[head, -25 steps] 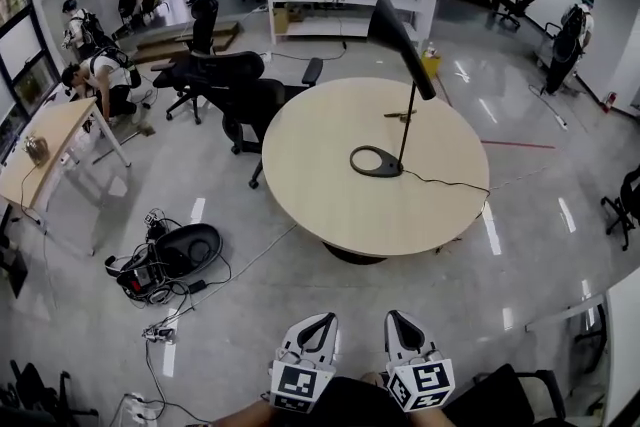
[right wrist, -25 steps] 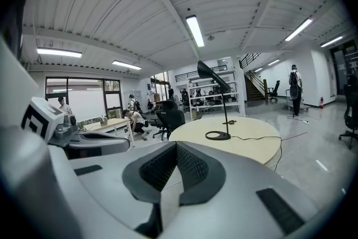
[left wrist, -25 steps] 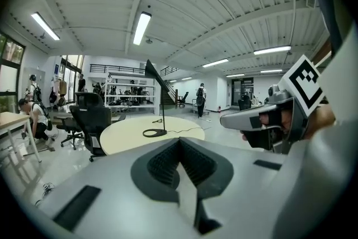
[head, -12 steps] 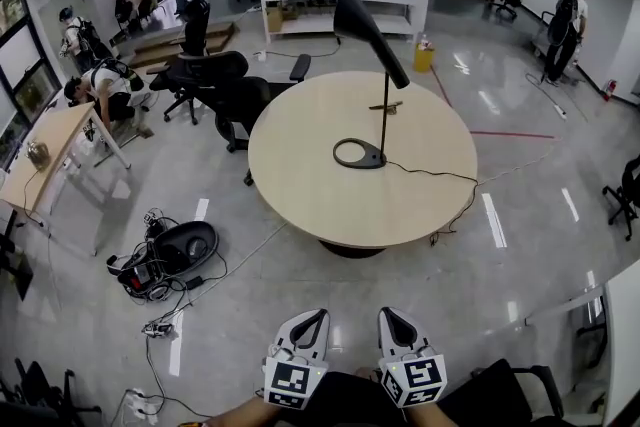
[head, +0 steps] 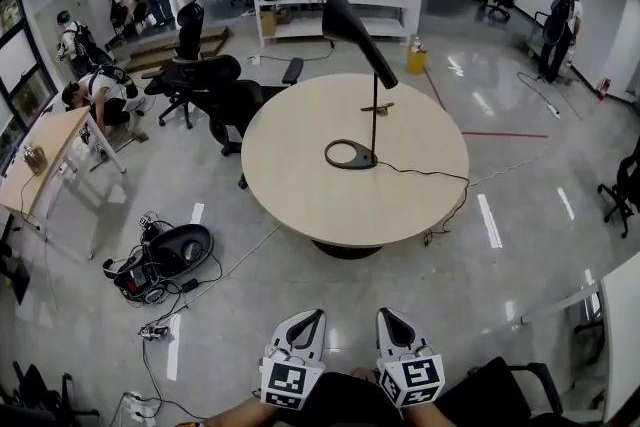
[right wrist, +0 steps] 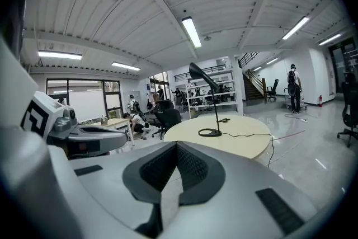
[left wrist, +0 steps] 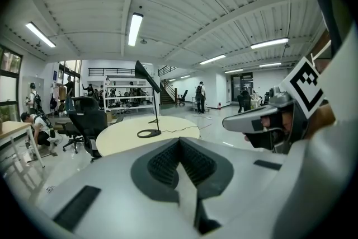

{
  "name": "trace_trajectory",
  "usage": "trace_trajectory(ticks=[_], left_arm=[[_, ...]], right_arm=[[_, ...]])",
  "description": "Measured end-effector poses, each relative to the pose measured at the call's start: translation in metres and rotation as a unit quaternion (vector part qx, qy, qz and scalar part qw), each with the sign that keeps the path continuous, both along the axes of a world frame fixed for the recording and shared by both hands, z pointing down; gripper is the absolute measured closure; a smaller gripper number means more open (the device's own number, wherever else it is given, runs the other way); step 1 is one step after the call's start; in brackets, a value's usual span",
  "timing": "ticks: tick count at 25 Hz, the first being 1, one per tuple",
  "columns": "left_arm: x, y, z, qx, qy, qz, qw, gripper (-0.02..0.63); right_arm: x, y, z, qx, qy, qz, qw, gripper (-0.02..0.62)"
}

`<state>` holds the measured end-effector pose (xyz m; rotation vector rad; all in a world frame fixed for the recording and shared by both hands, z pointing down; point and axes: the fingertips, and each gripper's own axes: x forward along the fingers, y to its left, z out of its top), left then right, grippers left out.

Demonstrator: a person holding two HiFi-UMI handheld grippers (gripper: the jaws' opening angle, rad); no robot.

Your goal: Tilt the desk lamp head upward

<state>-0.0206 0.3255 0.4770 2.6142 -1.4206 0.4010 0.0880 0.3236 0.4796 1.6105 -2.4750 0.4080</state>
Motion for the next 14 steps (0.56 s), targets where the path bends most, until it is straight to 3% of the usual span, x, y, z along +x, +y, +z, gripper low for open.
trace_trajectory(ticks=[14], left_arm=[[0.0018,-0.003,-0.0026,0.002,0.005,0.011,0.9999,0.56]], right_arm=[[0.001,-0.0007,0.0009,-0.004,0.006,0.01,1.0,0.581]])
